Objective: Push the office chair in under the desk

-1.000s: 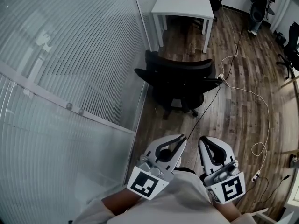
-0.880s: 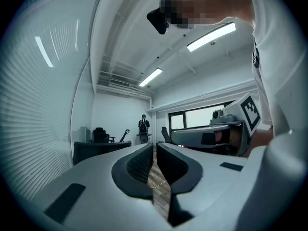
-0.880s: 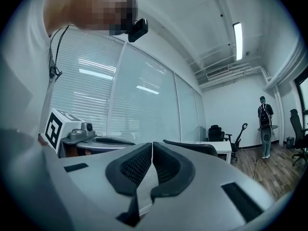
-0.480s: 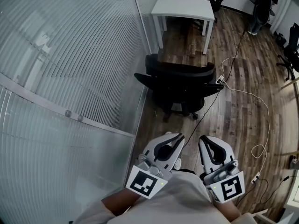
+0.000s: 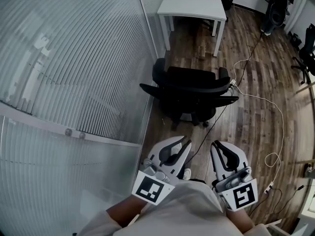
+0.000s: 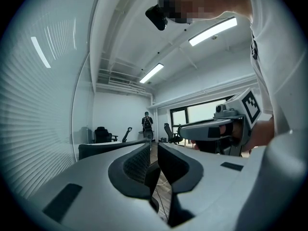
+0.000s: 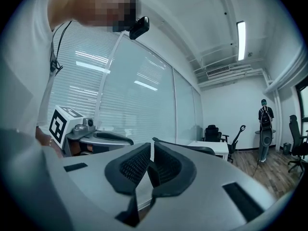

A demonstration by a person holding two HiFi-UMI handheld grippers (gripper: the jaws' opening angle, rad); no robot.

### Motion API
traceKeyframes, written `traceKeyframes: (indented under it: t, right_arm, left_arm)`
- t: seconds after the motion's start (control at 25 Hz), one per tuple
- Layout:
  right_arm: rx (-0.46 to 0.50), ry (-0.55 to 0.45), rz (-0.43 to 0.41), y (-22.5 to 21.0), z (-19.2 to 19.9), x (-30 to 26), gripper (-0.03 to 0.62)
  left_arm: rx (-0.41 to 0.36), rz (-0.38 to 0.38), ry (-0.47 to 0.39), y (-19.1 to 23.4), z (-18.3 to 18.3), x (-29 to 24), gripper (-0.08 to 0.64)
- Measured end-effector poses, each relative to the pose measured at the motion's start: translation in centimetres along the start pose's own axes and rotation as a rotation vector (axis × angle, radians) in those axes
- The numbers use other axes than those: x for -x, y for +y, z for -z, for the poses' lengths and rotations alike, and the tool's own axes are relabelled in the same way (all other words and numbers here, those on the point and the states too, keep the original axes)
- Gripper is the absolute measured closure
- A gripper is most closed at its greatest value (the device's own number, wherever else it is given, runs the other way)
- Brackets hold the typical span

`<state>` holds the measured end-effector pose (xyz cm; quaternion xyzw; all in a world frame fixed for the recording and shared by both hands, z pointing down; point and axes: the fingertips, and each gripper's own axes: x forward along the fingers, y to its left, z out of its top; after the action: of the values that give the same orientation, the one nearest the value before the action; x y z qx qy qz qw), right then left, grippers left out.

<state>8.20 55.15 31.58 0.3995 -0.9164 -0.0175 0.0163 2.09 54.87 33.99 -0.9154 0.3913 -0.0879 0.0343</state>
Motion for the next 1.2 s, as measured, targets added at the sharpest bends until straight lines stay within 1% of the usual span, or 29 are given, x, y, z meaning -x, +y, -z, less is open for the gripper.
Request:
traceKeyframes:
  t: [0.12,0.28,0.44,0.64,0.76,0.84,0.96,1.2]
  right_arm:
    - [0.018,0.025,0.004,-1.2,1.8,-1.5,0.558]
    - [0.001,0.062,0.037,-3.1,1.0,-3.5,0.558]
    - [0.029,0.111,0.055,-5.4,2.2,-5.1,0.558]
    - [0.105,0.188,0.063,-8.0,4.6,-6.8,0.542]
    - [0.144,0.243,0.061,-8.9,6.3,-7.8,0.502]
    - [0.164,0.285,0.06,-9.5,7.4,-8.1,0.497]
    - [0.22,0.365,0.056,-11.1,9.3,-8.7,0.481]
    - [0.343,0.549,0.039,-14.1,14.2,-9.5,0.451]
  left_arm:
    - [-0.028,0.004,0.014,1.5,1.8,-1.5,0.511]
    - [-0.053,-0.019,0.031,4.7,1.3,-2.5,0.511]
    - [-0.085,-0.039,0.064,8.1,2.8,-3.7,0.511]
    - [-0.128,-0.058,0.157,12.2,6.7,-5.0,0.511]
    - [-0.118,-0.02,0.227,14.1,9.5,-5.4,0.498]
    - [-0.129,0.003,0.283,15.1,11.0,-5.5,0.477]
    - [-0.205,0.033,0.371,16.9,13.1,-6.4,0.441]
    - [-0.4,0.077,0.553,20.4,18.0,-7.8,0.403]
